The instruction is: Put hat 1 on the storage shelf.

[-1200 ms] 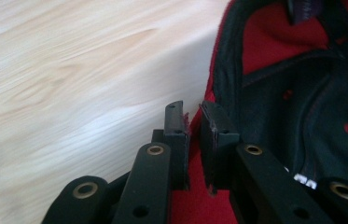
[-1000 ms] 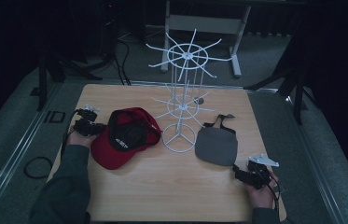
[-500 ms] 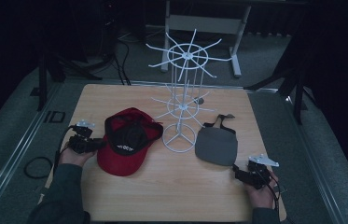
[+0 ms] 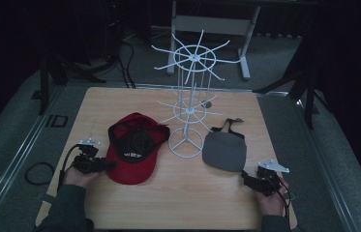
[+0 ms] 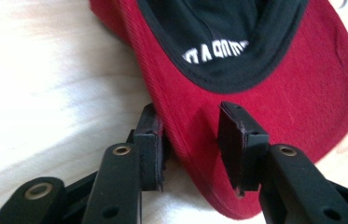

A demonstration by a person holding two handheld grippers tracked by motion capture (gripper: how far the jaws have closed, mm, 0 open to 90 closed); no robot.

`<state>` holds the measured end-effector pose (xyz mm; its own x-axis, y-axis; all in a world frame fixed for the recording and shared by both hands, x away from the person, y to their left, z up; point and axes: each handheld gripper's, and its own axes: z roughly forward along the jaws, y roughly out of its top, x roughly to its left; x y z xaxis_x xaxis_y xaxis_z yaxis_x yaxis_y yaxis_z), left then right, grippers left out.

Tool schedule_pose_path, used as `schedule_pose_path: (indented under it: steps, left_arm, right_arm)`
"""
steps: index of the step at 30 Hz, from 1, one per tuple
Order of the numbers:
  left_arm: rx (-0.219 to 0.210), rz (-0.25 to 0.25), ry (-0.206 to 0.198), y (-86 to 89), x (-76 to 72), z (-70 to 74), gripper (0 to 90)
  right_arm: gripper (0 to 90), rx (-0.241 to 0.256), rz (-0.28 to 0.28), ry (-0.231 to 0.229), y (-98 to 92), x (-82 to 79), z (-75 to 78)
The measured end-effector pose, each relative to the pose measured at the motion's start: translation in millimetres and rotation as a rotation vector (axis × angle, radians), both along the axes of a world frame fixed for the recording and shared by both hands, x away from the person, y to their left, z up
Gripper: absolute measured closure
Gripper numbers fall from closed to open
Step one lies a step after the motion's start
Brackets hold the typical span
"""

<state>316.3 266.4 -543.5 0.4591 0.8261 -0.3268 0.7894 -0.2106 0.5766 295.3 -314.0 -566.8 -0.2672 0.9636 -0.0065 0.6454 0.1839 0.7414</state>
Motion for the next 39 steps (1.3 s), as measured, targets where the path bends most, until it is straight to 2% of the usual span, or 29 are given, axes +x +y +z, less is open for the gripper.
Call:
schedule_pose_path:
  steps: [7,12,17,21,26,32,35,37,39]
  left_arm:
    - [-0.037,-0.063,0.023,-7.6,-4.9,-4.2,60.0]
    - [-0.095,-0.095,0.050,-15.6,-4.4,-7.7,58.8]
    - [-0.118,-0.110,0.067,-25.0,-1.5,-10.4,56.8]
    - [-0.112,-0.140,0.080,-33.8,0.9,-13.7,56.3]
    - [-0.136,-0.172,0.090,-43.6,1.0,-15.7,55.8]
    - [-0.155,-0.180,0.093,-47.3,1.5,-17.3,59.3]
    - [-0.187,-0.167,0.101,-45.5,2.4,-16.2,65.1]
    - [-0.197,-0.147,0.097,-43.6,3.4,-15.7,68.3]
    - [-0.224,-0.121,0.096,-40.7,5.0,-15.5,71.5]
  right_arm:
    - [28.0,0.000,0.000,0.000,0.0,0.0,0.0]
    - [28.0,0.000,0.000,0.000,0.0,0.0,0.0]
    - [28.0,0.000,0.001,0.000,0.0,0.0,0.0]
    - [27.9,0.000,0.001,0.000,0.0,0.0,0.0]
    - [27.9,0.000,0.001,0.000,0.0,0.1,0.0]
    - [27.8,0.000,0.001,0.000,0.0,0.0,0.0]
    - [27.8,0.000,0.001,0.000,0.0,0.0,0.0]
    - [27.8,0.000,0.001,0.000,0.0,0.0,0.0]
    - [27.7,0.000,0.001,-0.001,0.0,0.1,-0.1]
